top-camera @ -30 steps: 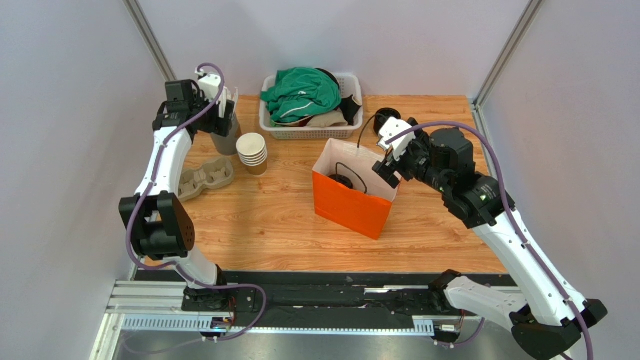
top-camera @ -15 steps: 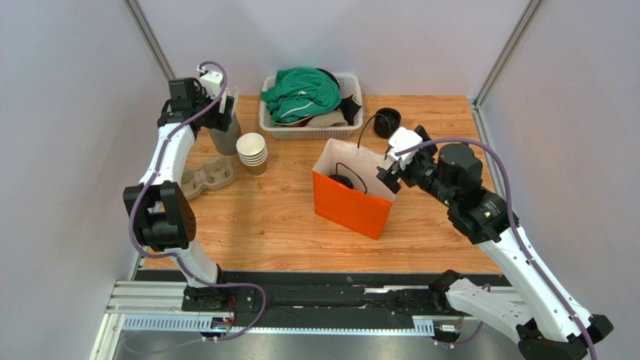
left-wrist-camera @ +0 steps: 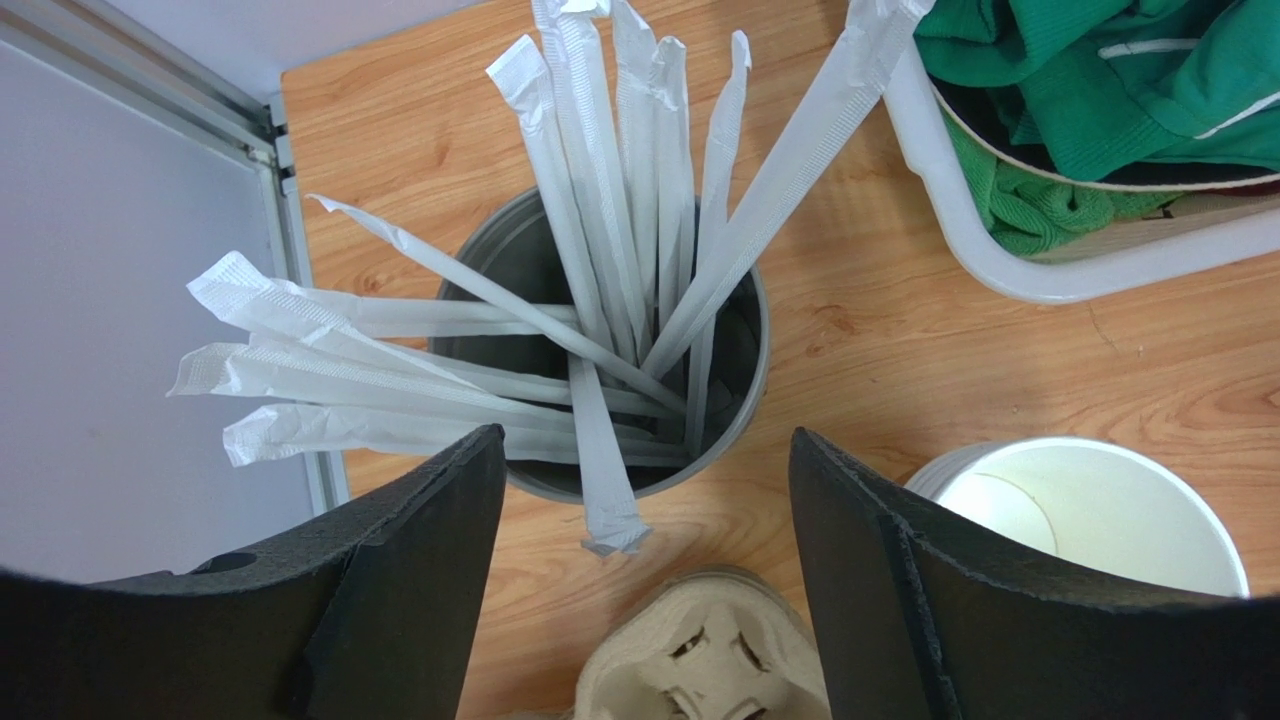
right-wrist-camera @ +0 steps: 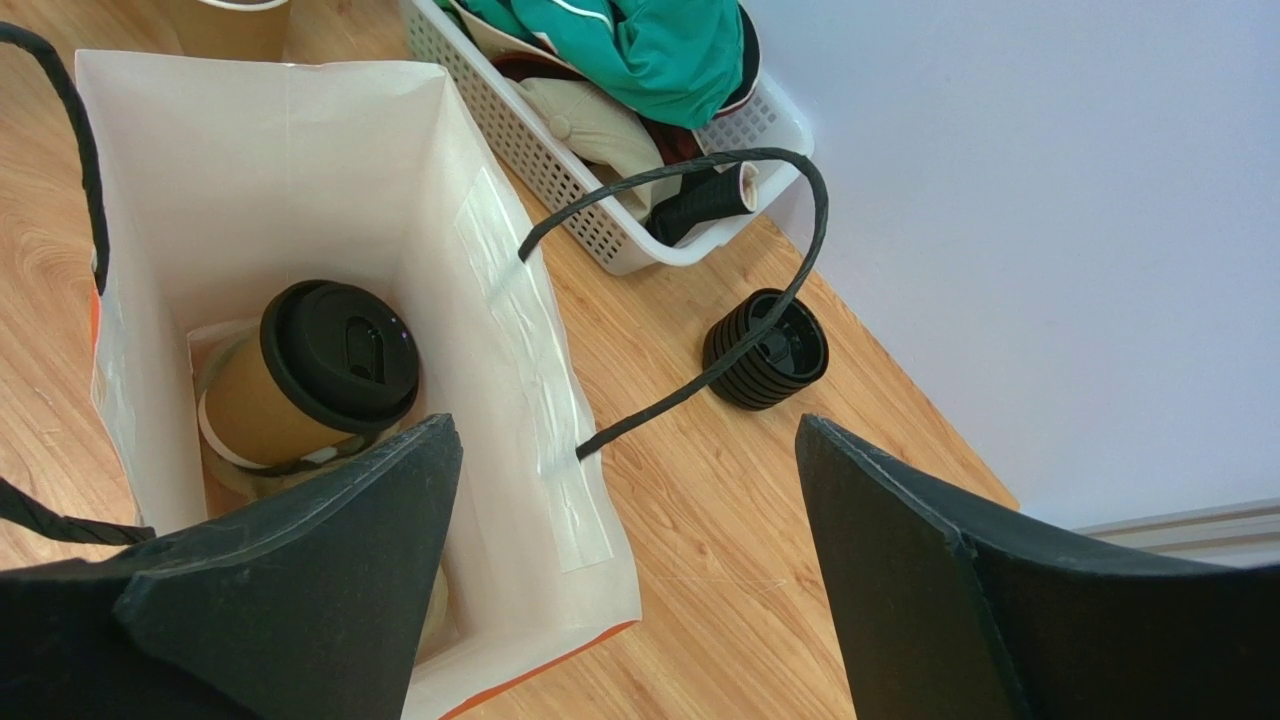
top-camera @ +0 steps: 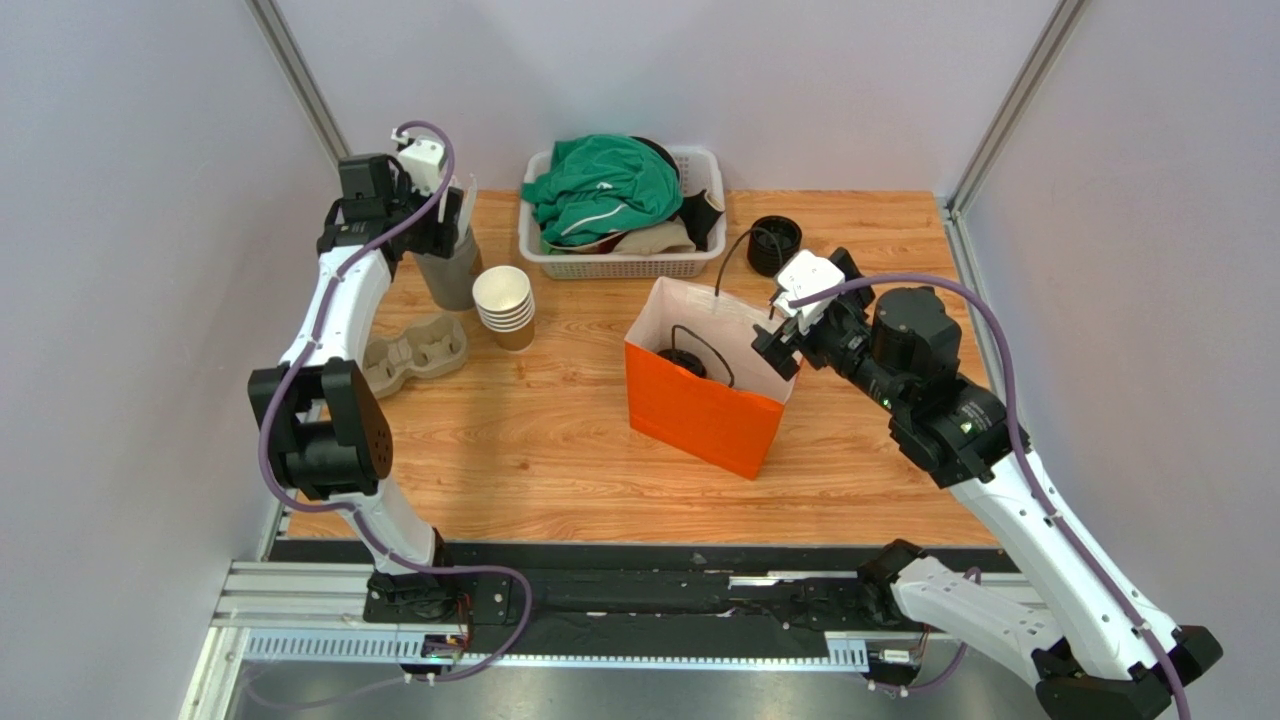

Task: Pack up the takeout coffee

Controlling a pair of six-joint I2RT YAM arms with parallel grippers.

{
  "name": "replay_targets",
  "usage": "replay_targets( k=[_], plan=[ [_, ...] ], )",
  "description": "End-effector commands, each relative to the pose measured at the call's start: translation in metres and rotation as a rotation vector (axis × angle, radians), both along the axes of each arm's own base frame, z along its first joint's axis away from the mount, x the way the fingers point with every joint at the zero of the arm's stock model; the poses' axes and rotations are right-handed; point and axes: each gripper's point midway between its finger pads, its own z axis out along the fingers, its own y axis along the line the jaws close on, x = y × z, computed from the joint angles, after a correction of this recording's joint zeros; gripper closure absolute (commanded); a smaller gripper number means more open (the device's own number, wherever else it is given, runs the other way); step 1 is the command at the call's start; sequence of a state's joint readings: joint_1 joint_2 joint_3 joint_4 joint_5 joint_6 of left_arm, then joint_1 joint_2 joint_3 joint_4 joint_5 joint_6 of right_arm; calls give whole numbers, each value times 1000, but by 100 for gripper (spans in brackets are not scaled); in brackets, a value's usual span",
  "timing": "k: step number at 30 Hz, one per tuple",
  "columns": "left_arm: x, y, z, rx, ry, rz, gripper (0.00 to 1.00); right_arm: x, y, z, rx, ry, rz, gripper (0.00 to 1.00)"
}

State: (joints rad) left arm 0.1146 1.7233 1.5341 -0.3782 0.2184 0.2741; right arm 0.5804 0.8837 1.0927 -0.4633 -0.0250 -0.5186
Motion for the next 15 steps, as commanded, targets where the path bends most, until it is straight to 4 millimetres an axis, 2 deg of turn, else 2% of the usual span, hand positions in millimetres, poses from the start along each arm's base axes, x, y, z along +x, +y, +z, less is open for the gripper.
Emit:
replay_targets(
  k=[1, 9, 15],
  plan=[
    [7, 6, 0, -5, -23, 26, 23, 2, 2, 12, 46, -40, -9, 12],
    [9, 10, -10, 0, 3, 37, 34, 3, 2, 11, 42, -43, -11, 12],
    [11, 11, -13, 3, 16, 46, 37, 4, 1, 10, 38, -42, -15, 12]
  ],
)
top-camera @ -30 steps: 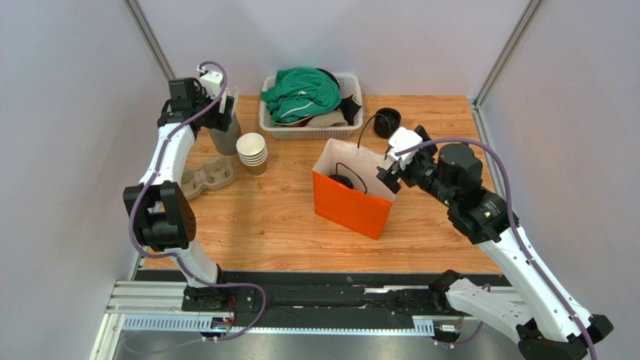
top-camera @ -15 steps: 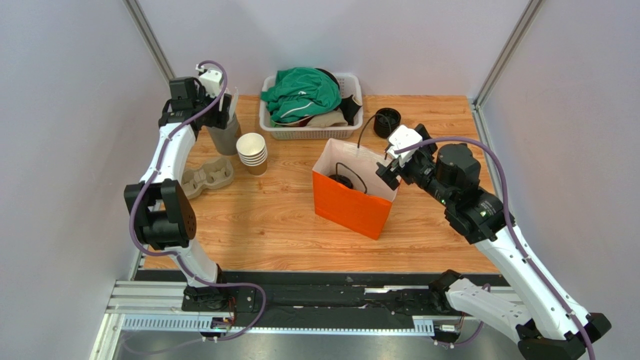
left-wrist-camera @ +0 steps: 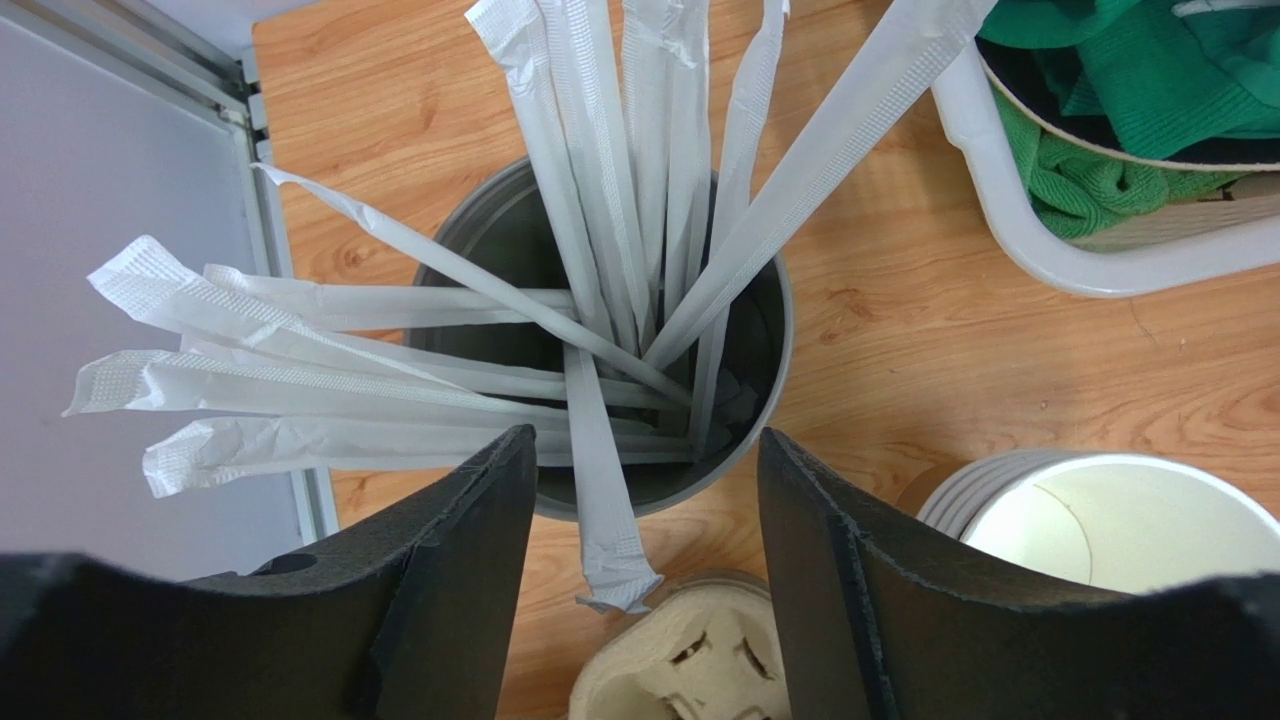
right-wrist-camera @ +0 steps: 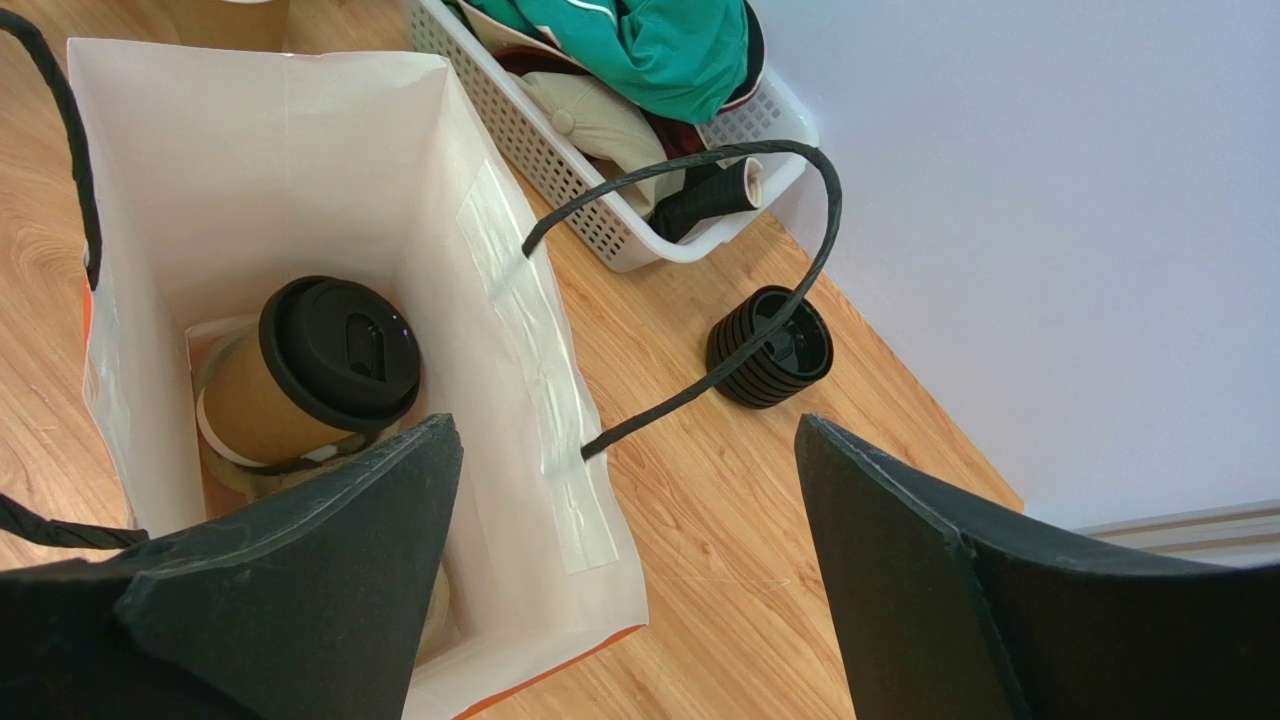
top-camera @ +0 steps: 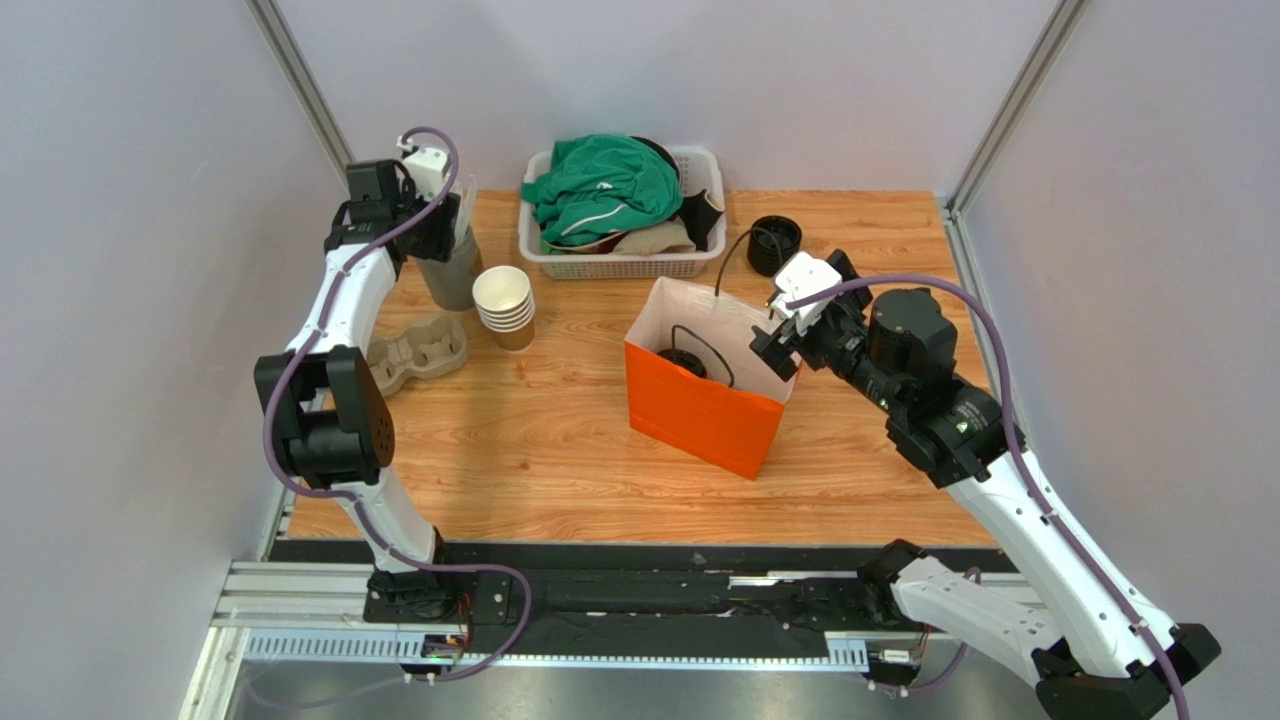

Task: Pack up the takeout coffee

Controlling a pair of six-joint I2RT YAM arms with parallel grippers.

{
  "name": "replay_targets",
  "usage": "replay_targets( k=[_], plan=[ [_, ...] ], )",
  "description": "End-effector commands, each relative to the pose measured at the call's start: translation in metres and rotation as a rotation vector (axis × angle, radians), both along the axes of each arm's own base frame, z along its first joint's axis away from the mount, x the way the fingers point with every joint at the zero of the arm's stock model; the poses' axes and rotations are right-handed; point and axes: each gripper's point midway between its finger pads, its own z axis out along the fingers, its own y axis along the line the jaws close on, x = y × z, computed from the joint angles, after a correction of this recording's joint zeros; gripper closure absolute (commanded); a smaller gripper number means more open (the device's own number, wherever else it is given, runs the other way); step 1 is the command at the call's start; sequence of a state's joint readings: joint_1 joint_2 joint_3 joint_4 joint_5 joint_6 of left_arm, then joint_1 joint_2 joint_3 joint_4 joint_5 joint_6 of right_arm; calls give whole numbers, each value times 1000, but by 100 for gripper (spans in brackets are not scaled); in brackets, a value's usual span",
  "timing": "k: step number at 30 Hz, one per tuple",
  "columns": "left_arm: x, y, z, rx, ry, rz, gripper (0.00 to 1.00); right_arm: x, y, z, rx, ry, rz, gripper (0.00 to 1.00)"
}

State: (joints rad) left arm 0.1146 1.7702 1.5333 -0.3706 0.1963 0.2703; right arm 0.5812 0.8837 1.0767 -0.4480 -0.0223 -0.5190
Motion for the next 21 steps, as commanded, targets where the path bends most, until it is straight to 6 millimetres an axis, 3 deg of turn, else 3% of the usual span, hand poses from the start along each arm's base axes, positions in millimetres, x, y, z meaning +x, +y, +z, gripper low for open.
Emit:
replay_targets(
  k=[1, 6, 8, 11, 14, 21],
  plan=[
    [6, 6, 9, -2, -24, 26, 37, 3, 1, 14, 39, -42, -13, 12],
    [6, 6, 5, -5, -18, 22, 46, 3, 0, 13, 39, -42, -15, 12],
    [6, 5, 7, -8, -23, 20, 54, 2, 1, 13, 39, -42, -13, 12],
    [6, 6, 7, -5, -23, 22, 57, 3, 1, 12, 36, -41, -13, 12],
    [6, 5, 8, 0, -23, 21, 67, 3, 1, 11, 34, -40, -13, 12],
    [6, 7, 8, 3, -24, 29, 74, 3, 1, 10, 32, -36, -11, 12]
  ],
)
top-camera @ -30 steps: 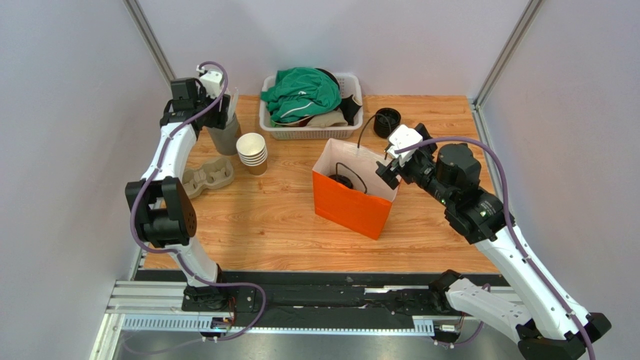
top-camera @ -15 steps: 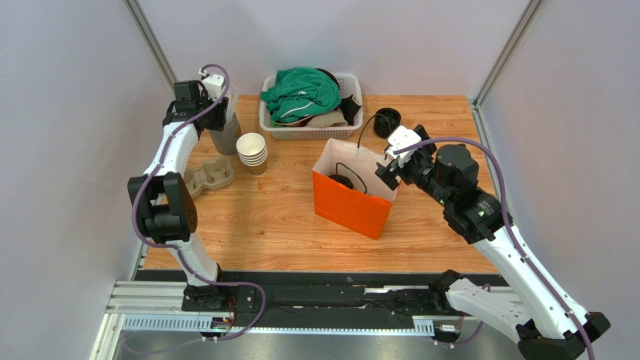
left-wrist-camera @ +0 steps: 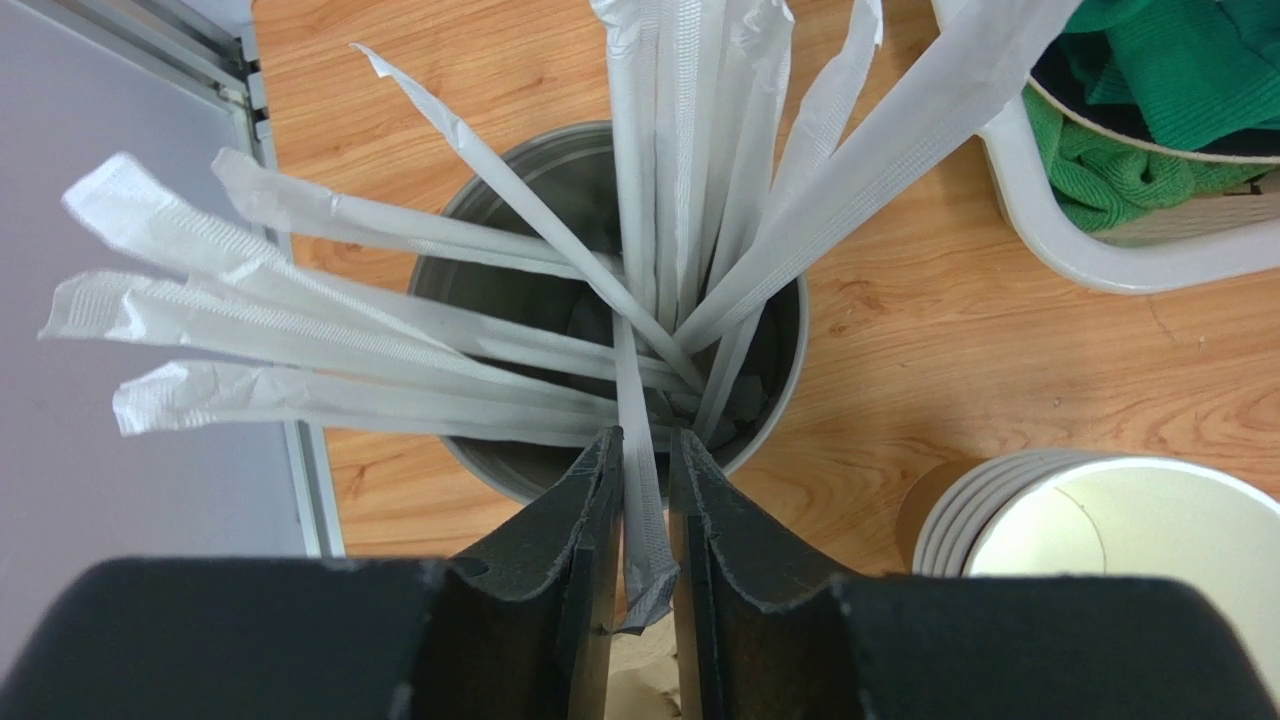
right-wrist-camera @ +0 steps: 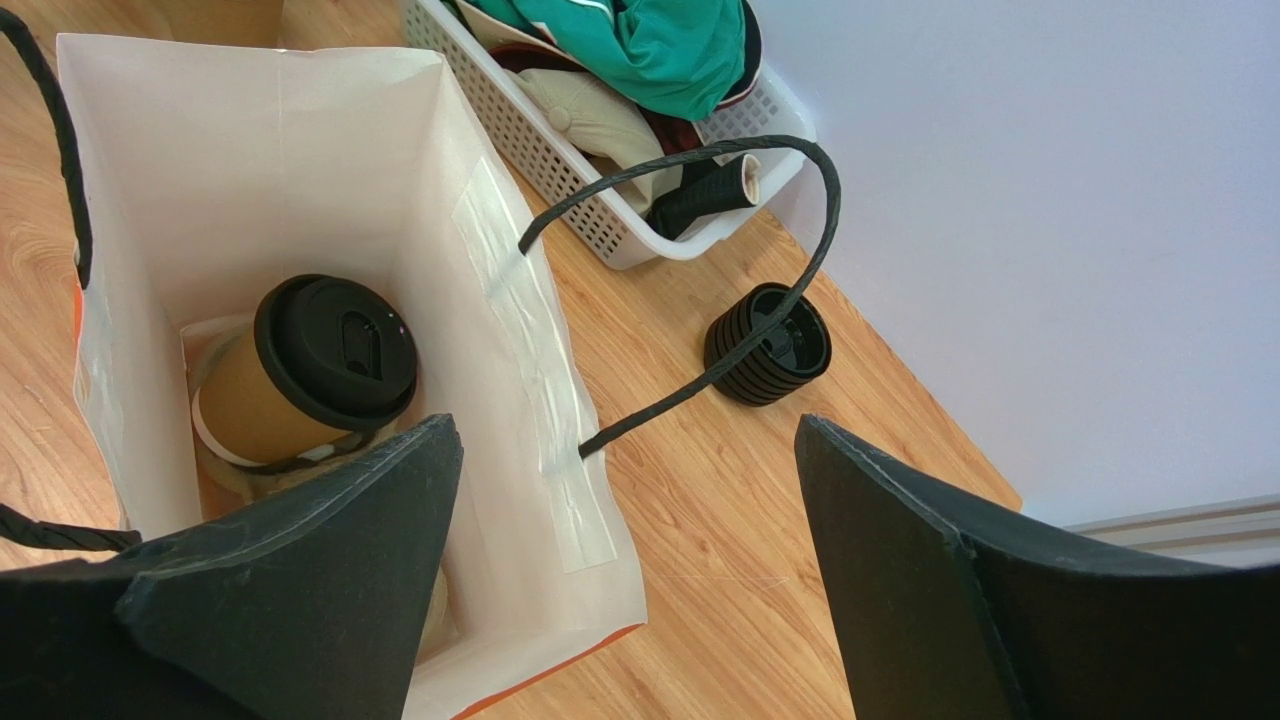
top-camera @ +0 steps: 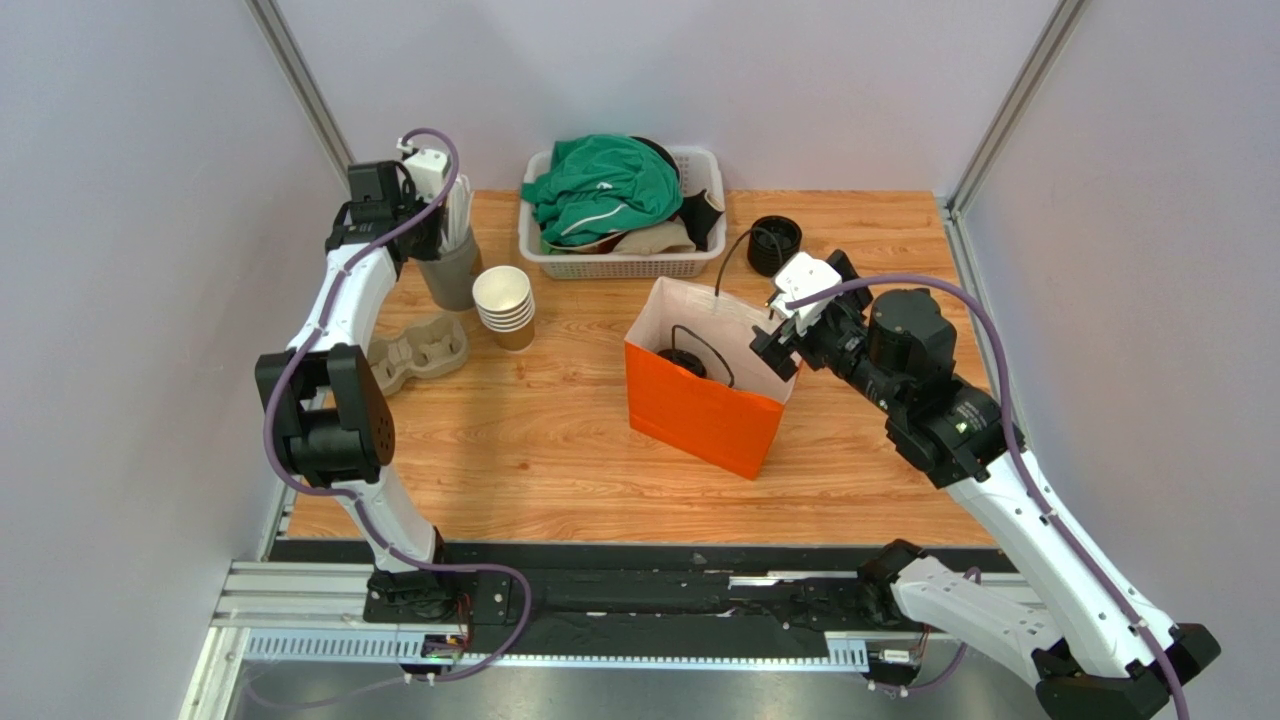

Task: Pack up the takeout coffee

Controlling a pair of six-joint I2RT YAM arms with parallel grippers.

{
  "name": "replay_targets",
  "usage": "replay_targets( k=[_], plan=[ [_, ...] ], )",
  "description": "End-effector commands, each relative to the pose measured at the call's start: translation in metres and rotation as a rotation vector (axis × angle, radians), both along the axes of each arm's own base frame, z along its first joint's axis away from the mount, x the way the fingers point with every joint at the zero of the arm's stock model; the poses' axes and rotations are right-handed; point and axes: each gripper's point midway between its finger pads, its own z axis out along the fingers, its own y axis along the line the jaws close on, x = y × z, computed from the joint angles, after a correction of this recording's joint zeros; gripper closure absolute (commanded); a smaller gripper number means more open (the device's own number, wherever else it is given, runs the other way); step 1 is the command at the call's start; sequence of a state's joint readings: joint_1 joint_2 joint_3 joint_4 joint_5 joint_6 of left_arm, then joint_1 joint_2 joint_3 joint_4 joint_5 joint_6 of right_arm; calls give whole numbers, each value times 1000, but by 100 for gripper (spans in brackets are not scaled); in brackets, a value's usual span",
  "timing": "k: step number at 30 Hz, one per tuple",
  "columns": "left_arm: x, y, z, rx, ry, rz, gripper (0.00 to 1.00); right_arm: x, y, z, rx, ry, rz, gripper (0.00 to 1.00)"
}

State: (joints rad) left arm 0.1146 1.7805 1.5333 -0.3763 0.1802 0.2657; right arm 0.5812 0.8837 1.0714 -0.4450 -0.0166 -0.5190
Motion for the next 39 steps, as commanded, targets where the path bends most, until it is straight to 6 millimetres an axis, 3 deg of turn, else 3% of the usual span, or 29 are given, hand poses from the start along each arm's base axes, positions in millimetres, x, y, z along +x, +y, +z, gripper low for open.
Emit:
replay_targets(
  k=[1, 16, 29, 32, 34, 35, 36, 39],
  plan=[
    [6, 5, 15, 0, -41, 14, 74, 3, 3, 10, 33, -35, -4, 12],
    [-12, 5, 59, 26, -99, 14, 74, 5, 5, 5, 24, -22, -3, 12],
    [-21, 4, 84, 20, -137, 21, 75, 7, 5, 4, 21, -19, -9, 12],
    [-24, 2, 89, 14, -143, 16, 85, 7, 5, 3, 20, -17, -9, 12],
    [-24, 3, 87, 23, -136, 19, 81, 8, 5, 3, 20, -17, -7, 12],
    [-24, 5, 85, 31, -131, 25, 77, 7, 5, 4, 22, -20, -7, 12],
    [-23, 7, 82, 36, -123, 28, 65, 7, 4, 5, 23, -21, -9, 12],
    [-21, 9, 74, 44, -106, 33, 53, 6, 4, 6, 26, -23, -8, 12]
  ],
)
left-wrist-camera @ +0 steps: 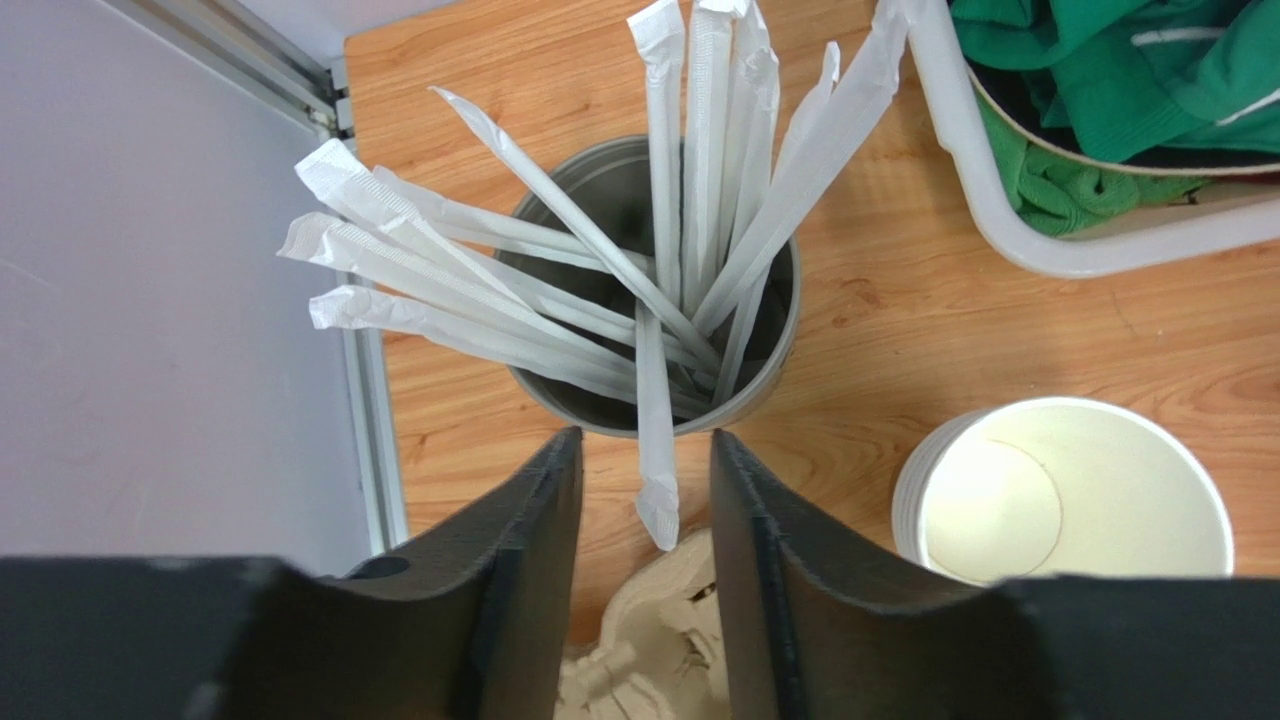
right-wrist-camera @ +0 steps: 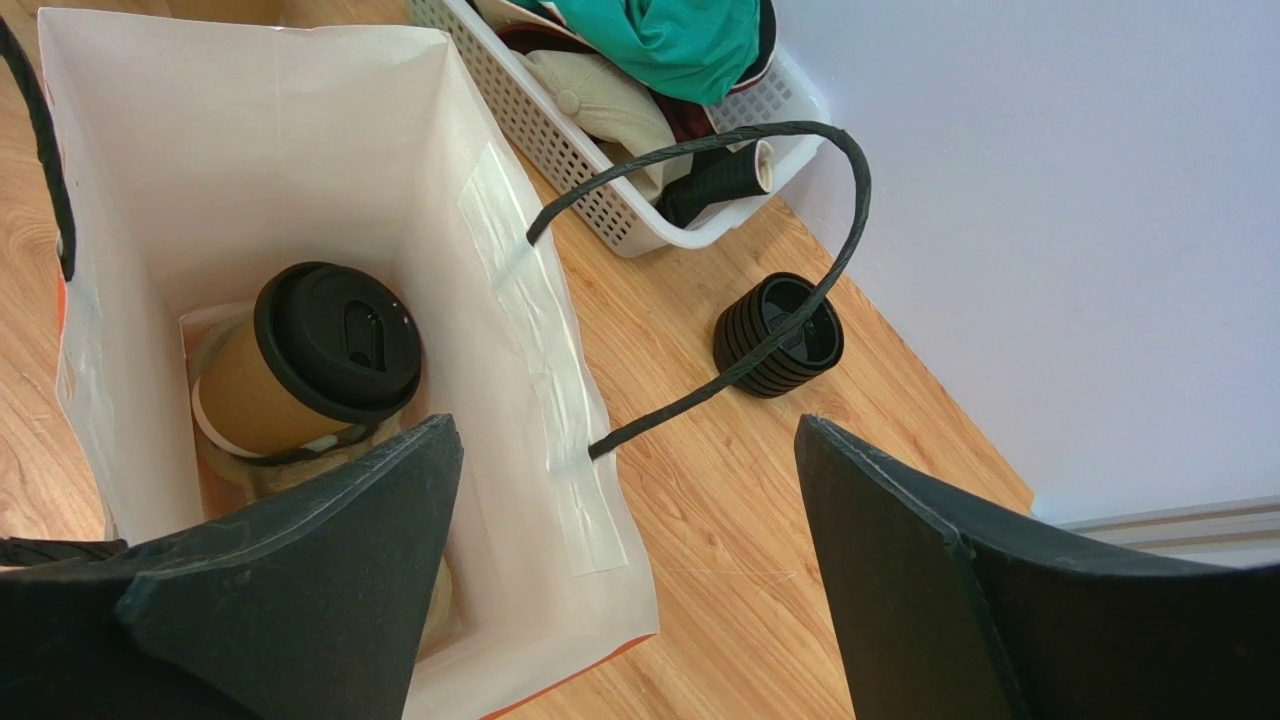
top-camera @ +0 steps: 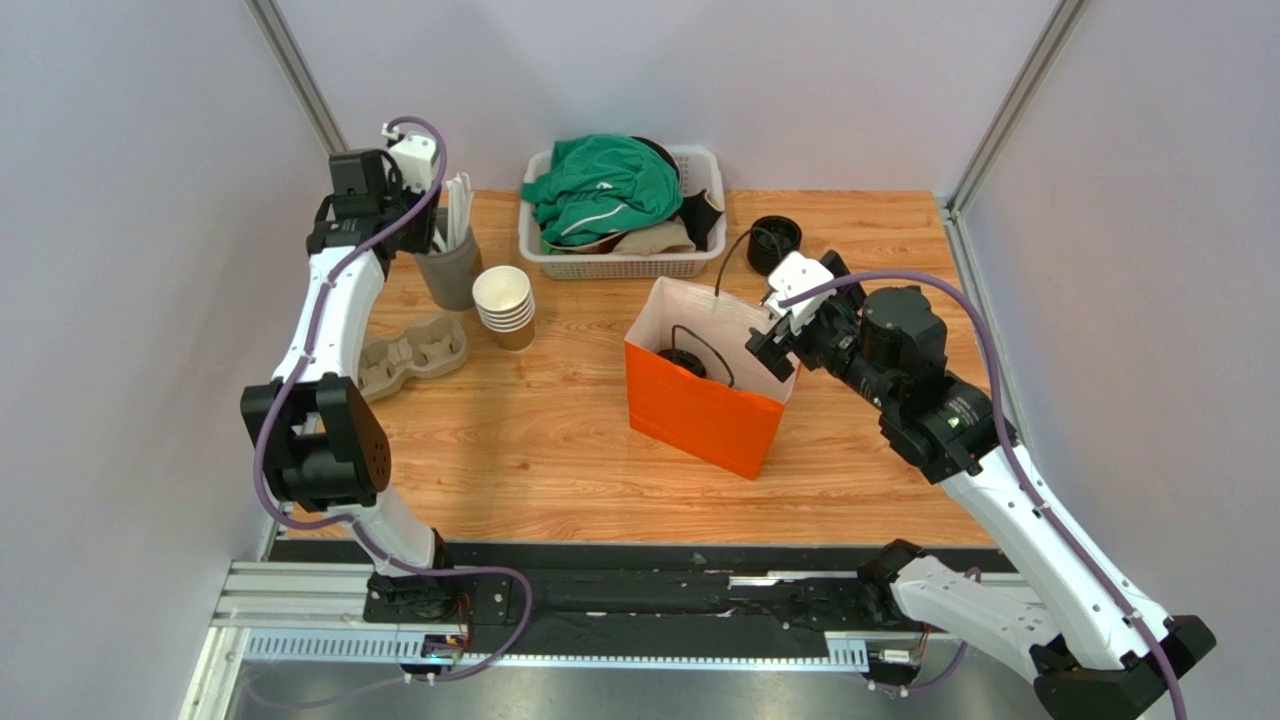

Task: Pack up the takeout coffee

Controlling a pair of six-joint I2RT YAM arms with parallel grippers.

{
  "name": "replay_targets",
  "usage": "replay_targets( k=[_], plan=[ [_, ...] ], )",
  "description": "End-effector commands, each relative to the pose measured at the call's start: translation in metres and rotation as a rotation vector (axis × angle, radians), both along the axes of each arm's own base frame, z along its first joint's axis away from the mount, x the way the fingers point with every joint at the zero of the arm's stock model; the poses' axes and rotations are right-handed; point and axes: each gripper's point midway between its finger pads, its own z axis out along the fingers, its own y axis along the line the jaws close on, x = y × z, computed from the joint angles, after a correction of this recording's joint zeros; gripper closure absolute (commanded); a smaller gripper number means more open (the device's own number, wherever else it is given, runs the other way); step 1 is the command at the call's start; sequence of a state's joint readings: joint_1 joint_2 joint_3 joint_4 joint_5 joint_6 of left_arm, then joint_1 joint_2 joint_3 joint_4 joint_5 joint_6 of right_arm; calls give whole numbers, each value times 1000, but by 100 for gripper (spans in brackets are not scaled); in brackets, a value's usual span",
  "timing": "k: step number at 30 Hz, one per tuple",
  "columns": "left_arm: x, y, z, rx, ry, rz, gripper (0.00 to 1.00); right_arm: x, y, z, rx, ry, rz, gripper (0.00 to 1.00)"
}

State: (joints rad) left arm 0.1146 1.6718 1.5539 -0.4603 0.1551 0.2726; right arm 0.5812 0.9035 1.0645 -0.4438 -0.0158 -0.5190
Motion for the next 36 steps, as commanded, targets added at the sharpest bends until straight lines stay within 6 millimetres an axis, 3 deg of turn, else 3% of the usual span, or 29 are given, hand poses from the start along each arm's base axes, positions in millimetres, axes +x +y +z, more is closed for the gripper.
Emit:
replay_targets(
  k=[1, 4, 6, 18, 26, 33, 36],
  plan=[
    [2, 7, 27, 20, -56, 17, 50, 2, 2, 15, 41, -45, -6, 12],
    [5, 8, 21, 22, -47, 16, 40, 2, 2, 14, 40, -44, -7, 12],
    [8, 10, 13, 28, -34, 24, 40, 2, 2, 14, 40, -44, -4, 12],
    [19, 11, -26, 21, 39, 21, 47, 3, 2, 13, 34, -41, -6, 12],
    [22, 12, -35, 18, 46, 22, 64, 4, 3, 10, 29, -37, -8, 12],
    [21, 11, -28, 12, 33, 23, 82, 4, 3, 10, 29, -37, -8, 12],
    [19, 10, -23, 9, 27, 22, 84, 4, 3, 10, 29, -37, -8, 12]
  ],
)
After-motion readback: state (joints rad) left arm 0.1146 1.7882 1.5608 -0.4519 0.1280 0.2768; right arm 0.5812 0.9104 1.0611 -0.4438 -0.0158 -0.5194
